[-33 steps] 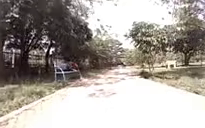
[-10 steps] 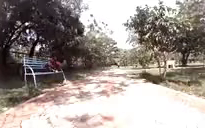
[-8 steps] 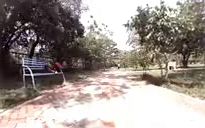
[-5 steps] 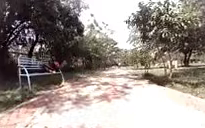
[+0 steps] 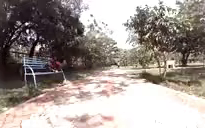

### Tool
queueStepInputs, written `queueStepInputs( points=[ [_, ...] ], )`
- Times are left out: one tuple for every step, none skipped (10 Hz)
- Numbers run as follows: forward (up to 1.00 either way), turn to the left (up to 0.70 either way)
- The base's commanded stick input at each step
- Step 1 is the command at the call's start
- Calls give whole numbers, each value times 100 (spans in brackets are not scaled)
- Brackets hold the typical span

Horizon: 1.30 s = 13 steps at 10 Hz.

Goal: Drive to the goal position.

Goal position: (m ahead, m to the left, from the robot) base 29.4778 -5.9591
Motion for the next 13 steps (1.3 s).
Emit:
queueStepInputs(
  points=[
    [70, 0],
    [70, -33],
    [70, -35],
    [70, -35],
    [70, -18],
    [70, 0],
    [70, 0],
    [70, 0],
    [70, 0],
    [70, 0],
    [70, 0],
    [70, 0],
    [70, 0]
  ],
)
